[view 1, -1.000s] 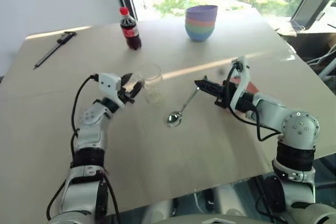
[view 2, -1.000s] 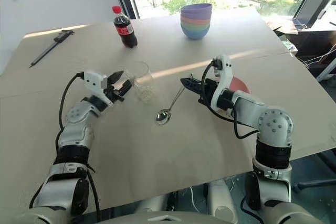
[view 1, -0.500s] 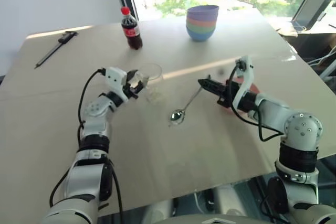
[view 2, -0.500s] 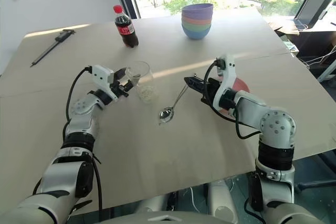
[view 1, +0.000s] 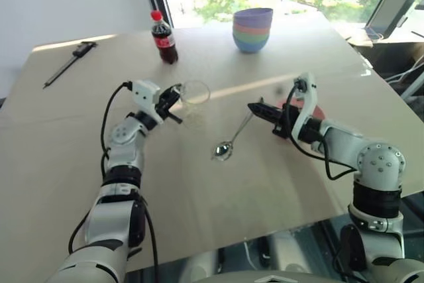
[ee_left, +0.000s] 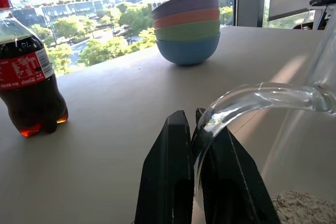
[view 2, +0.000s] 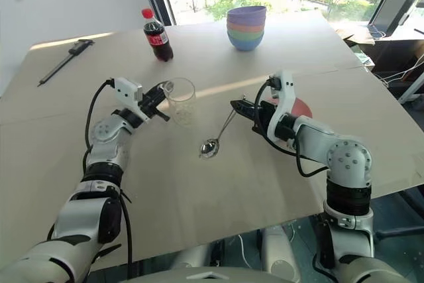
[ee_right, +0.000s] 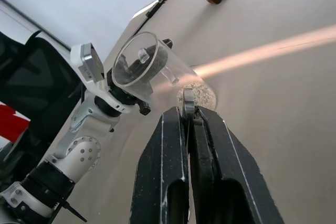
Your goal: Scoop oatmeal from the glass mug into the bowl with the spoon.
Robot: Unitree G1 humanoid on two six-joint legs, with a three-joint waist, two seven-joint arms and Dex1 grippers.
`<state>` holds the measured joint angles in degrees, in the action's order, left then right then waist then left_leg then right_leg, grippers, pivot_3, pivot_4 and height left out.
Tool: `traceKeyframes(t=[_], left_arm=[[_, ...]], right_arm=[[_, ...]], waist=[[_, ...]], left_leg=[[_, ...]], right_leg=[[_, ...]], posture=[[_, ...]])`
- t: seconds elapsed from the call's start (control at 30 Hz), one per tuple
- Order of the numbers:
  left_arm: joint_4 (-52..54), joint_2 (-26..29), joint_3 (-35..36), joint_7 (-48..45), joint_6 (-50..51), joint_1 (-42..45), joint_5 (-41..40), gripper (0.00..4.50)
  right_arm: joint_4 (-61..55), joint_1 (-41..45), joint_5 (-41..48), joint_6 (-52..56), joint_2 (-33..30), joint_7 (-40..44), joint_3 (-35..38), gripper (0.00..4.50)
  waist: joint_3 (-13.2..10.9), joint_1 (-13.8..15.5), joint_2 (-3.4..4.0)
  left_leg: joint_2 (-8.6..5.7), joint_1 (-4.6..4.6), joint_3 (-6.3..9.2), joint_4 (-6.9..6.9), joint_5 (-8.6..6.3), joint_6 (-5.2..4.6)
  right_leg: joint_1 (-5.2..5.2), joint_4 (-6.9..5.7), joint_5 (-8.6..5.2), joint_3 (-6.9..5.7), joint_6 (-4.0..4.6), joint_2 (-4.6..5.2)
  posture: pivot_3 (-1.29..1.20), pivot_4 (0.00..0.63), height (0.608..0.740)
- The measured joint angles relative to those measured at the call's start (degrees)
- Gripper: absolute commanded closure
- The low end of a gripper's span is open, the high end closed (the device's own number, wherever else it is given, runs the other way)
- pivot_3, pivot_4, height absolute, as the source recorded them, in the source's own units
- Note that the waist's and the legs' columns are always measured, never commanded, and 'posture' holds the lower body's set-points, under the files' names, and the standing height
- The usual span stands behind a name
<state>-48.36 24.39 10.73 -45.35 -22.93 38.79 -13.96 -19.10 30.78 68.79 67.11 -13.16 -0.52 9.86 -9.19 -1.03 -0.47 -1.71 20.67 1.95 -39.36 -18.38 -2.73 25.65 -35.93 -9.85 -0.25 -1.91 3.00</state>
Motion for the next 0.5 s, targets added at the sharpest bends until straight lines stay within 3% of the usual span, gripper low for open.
traceKeyframes(t=[0.2,0.37,0.5], left_arm=[[5.39,-0.29,0.06,0.74,1.73,-3.66,-1.59,4.49],[16.68,-1.39,-0.06,4.44,5.00,-10.34,-1.96,4.49],[25.57,-2.69,-1.34,8.14,9.28,-14.59,-1.22,4.49]], right_arm=[[4.03,8.35,0.13,-1.33,-3.68,0.75,2.20,4.50],[9.92,19.19,-1.14,-3.12,-7.87,3.29,3.42,4.50],[10.15,24.07,-1.79,-4.84,-6.68,6.11,2.06,4.50]], waist=[[0.00,-0.02,0.00],[-0.03,-0.02,0.07],[-0.01,0.35,0.06]], left_leg=[[0.00,0.03,0.01,-0.01,0.00,0.01],[0.01,0.09,-0.07,0.06,0.03,0.06],[0.06,0.19,0.00,0.12,0.03,0.09]], right_leg=[[0.02,0.02,0.01,-0.02,0.01,0.01],[0.09,0.12,0.00,0.07,0.00,0.15],[0.09,0.26,-0.01,0.00,0.00,0.25]], posture=[[0.00,0.150,0.740],[0.00,0.150,0.740],[0.00,0.150,0.740]])
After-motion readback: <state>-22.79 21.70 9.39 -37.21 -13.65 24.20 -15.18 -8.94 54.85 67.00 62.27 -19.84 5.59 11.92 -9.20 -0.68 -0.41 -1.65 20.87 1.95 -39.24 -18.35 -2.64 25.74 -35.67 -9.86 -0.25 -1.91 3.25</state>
